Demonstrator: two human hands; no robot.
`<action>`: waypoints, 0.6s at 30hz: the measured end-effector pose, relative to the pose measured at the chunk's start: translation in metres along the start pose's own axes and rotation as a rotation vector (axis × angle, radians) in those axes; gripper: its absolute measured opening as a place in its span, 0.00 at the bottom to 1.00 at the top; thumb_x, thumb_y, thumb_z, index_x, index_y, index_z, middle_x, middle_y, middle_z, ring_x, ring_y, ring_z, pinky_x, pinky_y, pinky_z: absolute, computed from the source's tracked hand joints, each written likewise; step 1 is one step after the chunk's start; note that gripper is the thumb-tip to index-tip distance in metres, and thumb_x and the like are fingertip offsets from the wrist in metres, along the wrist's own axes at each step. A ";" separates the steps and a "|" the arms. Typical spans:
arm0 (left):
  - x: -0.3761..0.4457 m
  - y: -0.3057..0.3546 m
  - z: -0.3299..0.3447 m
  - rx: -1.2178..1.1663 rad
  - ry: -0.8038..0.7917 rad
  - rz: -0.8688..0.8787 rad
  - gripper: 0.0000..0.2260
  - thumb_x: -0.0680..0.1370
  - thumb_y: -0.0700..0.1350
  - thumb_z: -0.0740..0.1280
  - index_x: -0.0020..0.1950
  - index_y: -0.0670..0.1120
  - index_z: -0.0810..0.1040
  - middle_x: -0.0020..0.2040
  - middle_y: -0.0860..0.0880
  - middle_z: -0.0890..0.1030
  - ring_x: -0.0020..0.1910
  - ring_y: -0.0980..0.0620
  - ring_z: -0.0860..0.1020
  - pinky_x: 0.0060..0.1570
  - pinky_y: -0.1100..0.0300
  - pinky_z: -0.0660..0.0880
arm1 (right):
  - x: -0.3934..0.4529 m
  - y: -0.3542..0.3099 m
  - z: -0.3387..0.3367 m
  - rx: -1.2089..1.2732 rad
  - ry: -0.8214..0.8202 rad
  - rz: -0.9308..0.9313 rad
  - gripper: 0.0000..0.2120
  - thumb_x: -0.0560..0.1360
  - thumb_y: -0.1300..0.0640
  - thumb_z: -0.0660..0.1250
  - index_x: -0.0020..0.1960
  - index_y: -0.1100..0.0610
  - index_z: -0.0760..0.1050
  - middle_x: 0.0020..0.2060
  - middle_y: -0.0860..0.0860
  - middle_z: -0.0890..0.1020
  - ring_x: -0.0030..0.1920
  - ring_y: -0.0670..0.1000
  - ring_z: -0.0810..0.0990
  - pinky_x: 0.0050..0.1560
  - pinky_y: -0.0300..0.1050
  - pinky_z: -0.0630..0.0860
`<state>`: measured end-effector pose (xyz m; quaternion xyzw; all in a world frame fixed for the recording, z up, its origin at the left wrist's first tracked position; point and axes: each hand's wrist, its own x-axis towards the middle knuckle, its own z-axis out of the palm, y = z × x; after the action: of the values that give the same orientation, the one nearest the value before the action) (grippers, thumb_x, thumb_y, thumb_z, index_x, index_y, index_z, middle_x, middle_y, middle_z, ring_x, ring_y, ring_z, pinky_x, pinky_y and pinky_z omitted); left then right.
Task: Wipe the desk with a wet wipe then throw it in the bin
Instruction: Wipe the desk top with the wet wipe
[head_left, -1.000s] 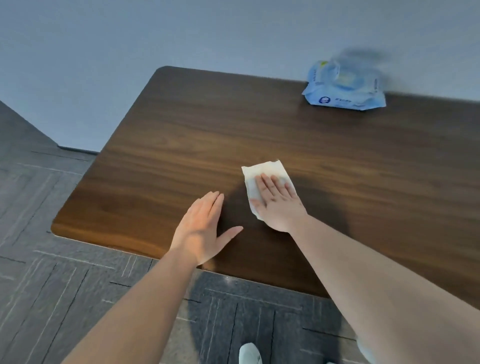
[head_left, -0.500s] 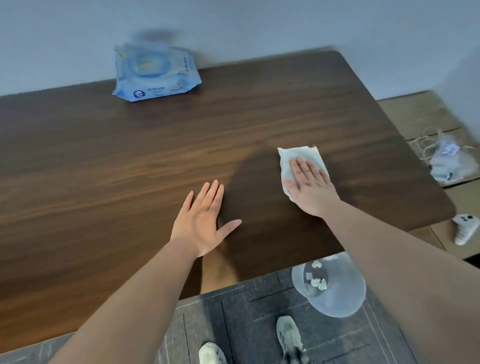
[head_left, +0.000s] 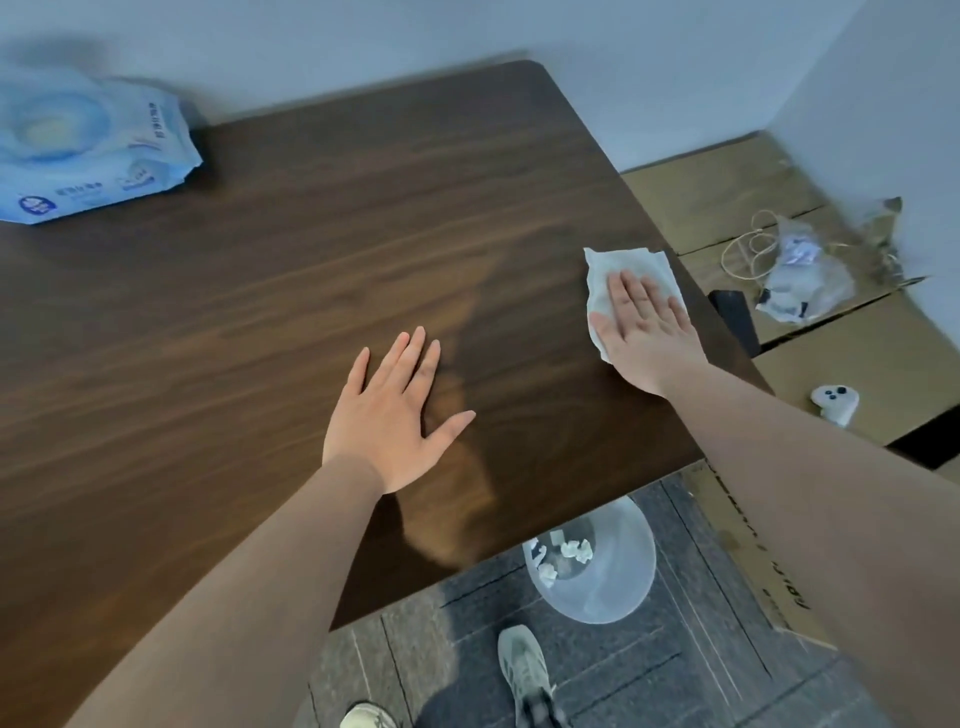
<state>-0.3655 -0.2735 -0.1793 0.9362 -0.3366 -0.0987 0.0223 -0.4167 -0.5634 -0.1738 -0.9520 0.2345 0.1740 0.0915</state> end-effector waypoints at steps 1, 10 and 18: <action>-0.001 0.000 0.000 0.001 0.001 -0.001 0.37 0.73 0.71 0.38 0.77 0.52 0.42 0.77 0.53 0.41 0.74 0.57 0.38 0.74 0.50 0.39 | 0.001 0.001 0.000 -0.003 0.006 0.001 0.28 0.80 0.41 0.36 0.76 0.49 0.35 0.77 0.46 0.38 0.76 0.47 0.36 0.74 0.49 0.35; 0.000 -0.001 0.001 -0.010 0.008 -0.006 0.37 0.73 0.71 0.37 0.77 0.52 0.42 0.78 0.54 0.42 0.75 0.56 0.39 0.74 0.50 0.39 | -0.006 0.006 0.007 0.006 -0.002 0.022 0.28 0.80 0.41 0.36 0.76 0.49 0.35 0.77 0.47 0.38 0.76 0.48 0.36 0.75 0.51 0.36; -0.014 -0.014 -0.010 -0.159 -0.116 -0.032 0.33 0.76 0.66 0.42 0.77 0.52 0.43 0.78 0.53 0.42 0.75 0.56 0.39 0.73 0.53 0.38 | -0.072 -0.048 0.031 -0.048 -0.040 -0.118 0.28 0.80 0.42 0.36 0.76 0.51 0.34 0.77 0.49 0.37 0.76 0.49 0.35 0.72 0.48 0.33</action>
<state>-0.3655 -0.2542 -0.1682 0.9293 -0.3136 -0.1797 0.0754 -0.4625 -0.4832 -0.1706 -0.9624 0.1718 0.1930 0.0837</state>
